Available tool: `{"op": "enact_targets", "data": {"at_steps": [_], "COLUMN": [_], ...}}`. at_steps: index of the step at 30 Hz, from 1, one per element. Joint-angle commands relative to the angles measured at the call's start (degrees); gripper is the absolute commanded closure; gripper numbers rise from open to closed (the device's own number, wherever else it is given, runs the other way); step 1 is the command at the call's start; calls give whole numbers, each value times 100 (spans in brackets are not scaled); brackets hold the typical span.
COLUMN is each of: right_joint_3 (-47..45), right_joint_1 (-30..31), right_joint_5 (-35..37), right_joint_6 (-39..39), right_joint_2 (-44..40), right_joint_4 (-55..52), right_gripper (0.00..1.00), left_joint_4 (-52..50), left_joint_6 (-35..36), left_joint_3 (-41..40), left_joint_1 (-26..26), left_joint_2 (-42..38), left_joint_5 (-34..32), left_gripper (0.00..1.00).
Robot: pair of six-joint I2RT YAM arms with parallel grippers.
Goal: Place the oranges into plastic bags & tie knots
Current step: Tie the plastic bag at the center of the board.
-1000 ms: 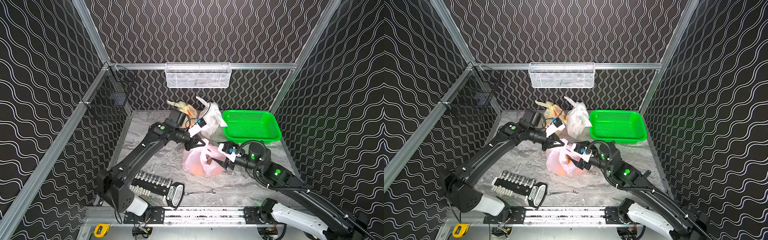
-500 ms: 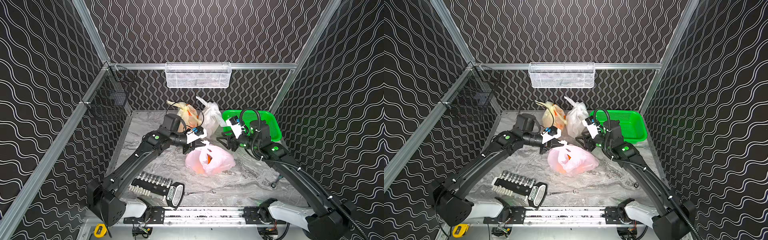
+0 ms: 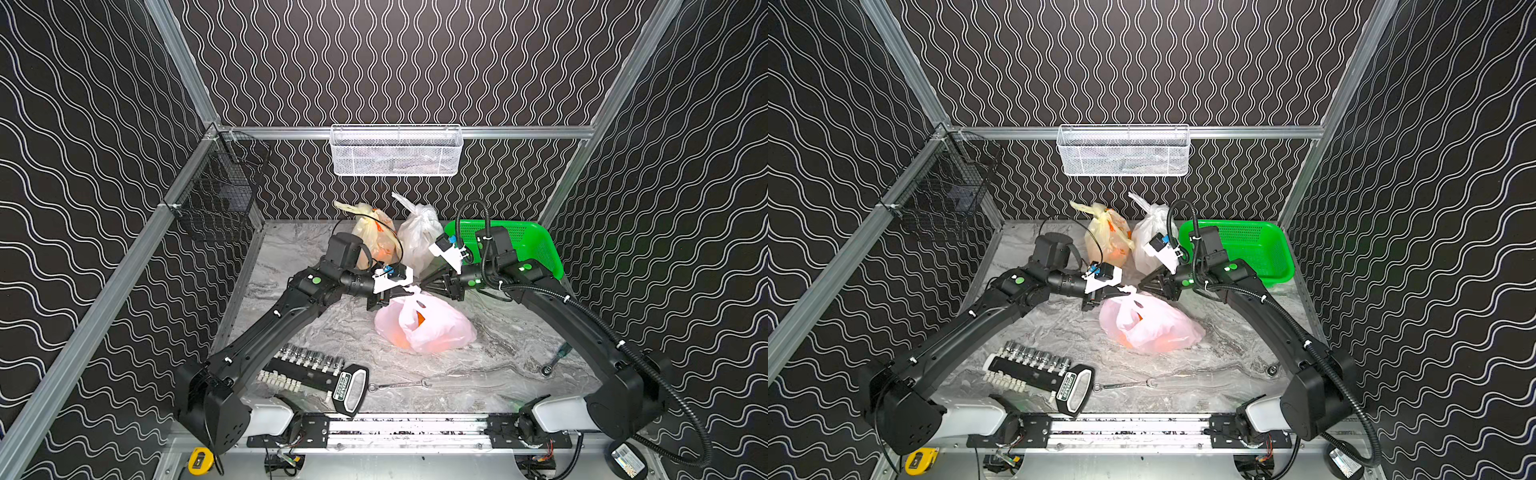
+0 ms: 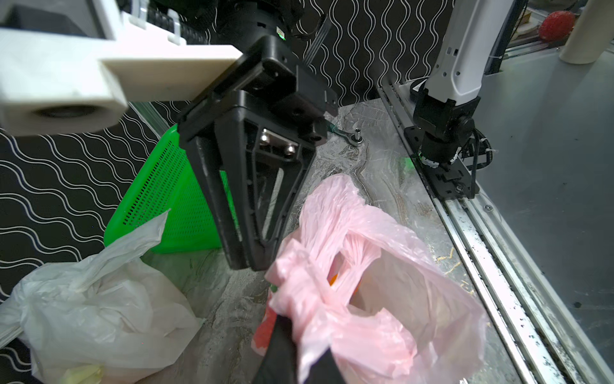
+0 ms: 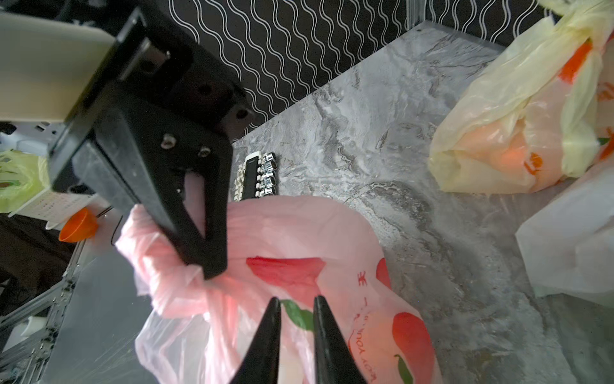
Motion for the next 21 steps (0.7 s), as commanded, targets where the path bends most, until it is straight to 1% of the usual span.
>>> {"op": "enact_targets", "data": {"at_steps": [1,2,3,5,7,8,10,11,12,15,18,21], "right_joint_3": [-188,-311,-444,-677,-893,-1021,-1164,-1175,-1162,-1033,-1121,-1206], "right_joint_1": [-1,0,2,-1,113,284,675,816,879,967,1029,1106], "right_joint_5": [514,841,955,984,924,1066,1581,1977,2234,2632,2785,2693], "right_joint_6": [163,432,553,824,1076,1180,1128,1047,1007,803,629,522], "right_joint_2": [-374,-580,-763,-1127,-1351,-1445,-1541,-1537,-1492,-1309,-1249,-1235], "right_joint_4": [81,274,432,676,956,1107,1203,1177,1153,977,1031,1044], "right_gripper": [67,62,52,24,8,1,0,1,1,4,5,7], "left_joint_4": [525,486,429,410,274,227,287,350,396,367,204,150], "left_joint_6": [-88,-183,-243,-507,-597,-659,-783,-842,-908,-1007,-1066,-1192], "left_joint_3": [-85,-73,-55,-64,-49,-54,-142,-208,-246,-222,-83,-33], "left_joint_1": [0,-1,-2,10,5,-1,8,7,8,0,8,11], "left_joint_2": [-76,-79,-92,-113,-121,-132,-173,-201,-218,-177,-76,-35], "left_joint_5": [-262,-344,-416,-520,-537,-494,-469,-443,-425,-371,-363,-421], "left_gripper": [100,100,100,100,100,100,100,100,100,100,100,100]}}
